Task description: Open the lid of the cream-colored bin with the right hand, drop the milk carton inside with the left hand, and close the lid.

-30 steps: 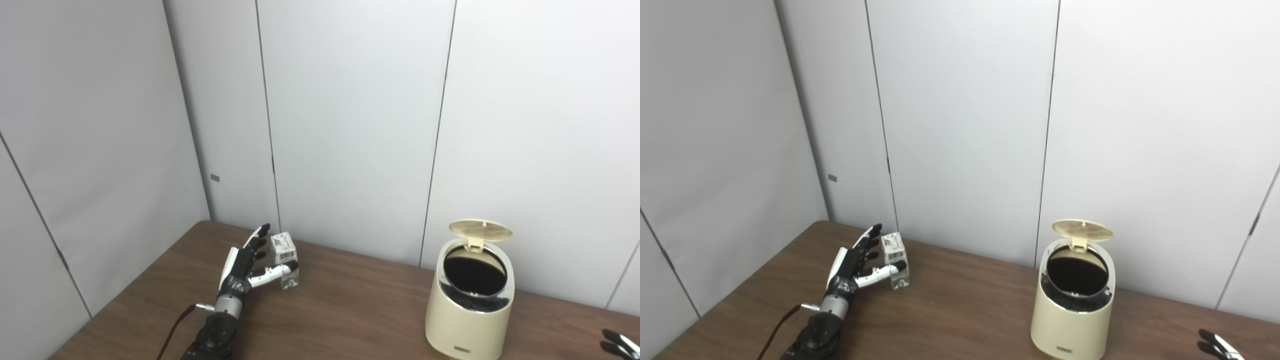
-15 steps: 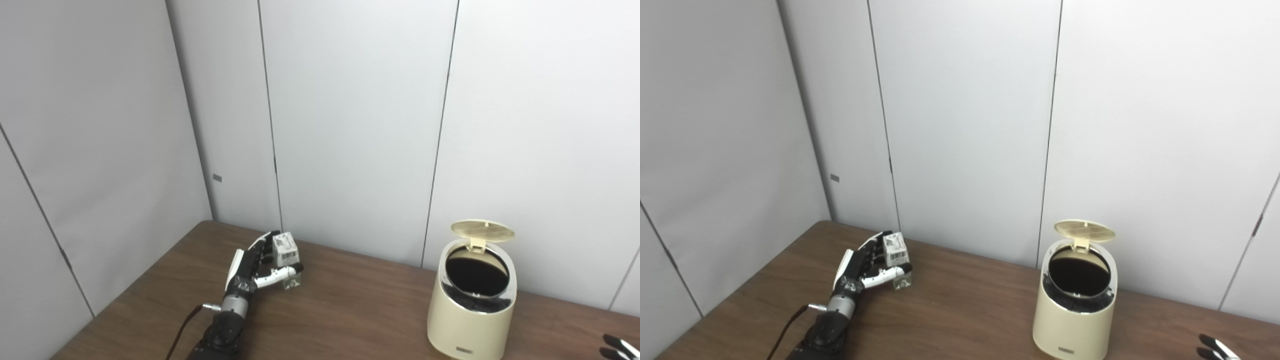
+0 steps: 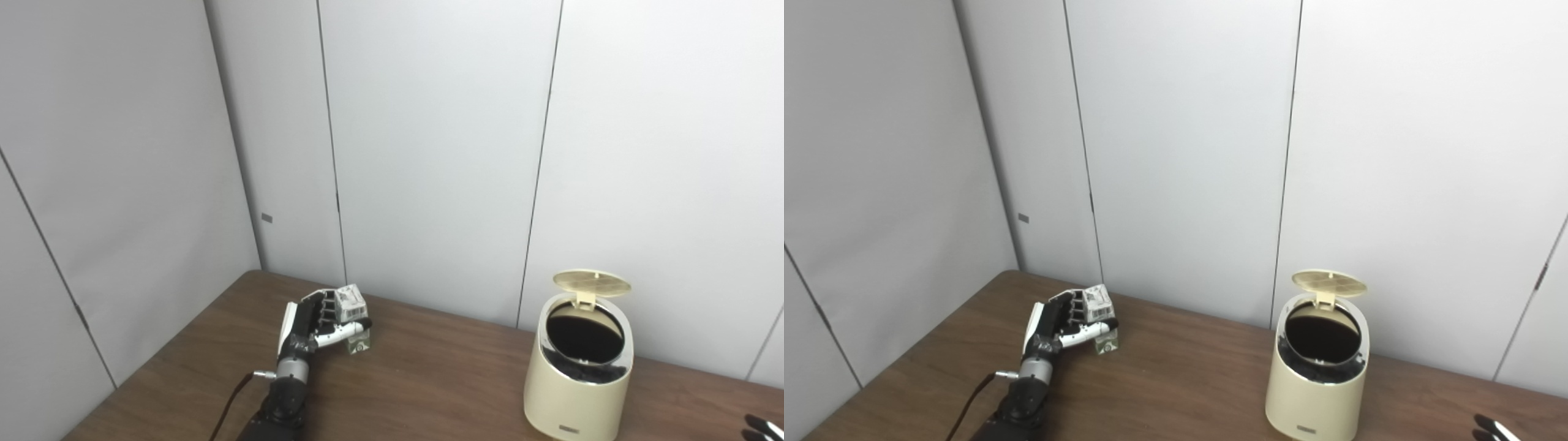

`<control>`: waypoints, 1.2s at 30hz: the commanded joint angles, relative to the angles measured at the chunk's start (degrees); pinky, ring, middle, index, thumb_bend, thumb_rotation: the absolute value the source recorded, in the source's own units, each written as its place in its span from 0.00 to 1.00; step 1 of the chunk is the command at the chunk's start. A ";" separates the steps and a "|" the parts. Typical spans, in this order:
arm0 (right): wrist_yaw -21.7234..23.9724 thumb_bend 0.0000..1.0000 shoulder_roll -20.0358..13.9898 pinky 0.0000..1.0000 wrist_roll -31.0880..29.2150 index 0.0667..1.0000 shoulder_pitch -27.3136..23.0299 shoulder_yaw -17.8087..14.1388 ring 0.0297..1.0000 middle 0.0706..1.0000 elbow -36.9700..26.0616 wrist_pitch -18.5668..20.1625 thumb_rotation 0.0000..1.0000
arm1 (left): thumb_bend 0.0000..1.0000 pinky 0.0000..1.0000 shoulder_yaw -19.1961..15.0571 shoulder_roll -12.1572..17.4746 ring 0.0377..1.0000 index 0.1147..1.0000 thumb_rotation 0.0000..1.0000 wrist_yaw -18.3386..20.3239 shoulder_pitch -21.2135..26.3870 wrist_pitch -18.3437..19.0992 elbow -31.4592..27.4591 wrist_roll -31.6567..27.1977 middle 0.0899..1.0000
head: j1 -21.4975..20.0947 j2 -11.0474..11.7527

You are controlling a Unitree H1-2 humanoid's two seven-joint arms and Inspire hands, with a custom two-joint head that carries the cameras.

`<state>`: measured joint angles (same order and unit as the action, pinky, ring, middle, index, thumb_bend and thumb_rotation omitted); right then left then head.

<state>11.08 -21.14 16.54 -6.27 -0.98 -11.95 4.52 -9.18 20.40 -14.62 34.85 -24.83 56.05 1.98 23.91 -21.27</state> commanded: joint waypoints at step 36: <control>-2.16 0.88 0.24 0.44 0.80 0.90 -3.08 0.59 0.66 0.86 1.76 -2.32 0.43 | 0.52 0.38 1.11 -4.56 0.42 0.43 0.00 -2.34 -7.07 11.83 -37.70 5.30 0.42 | -3.56 0.09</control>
<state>9.87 -20.46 17.07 -7.40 -0.20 -9.44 4.10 -7.63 15.12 -16.92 25.90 -13.29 21.79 6.70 20.31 -21.27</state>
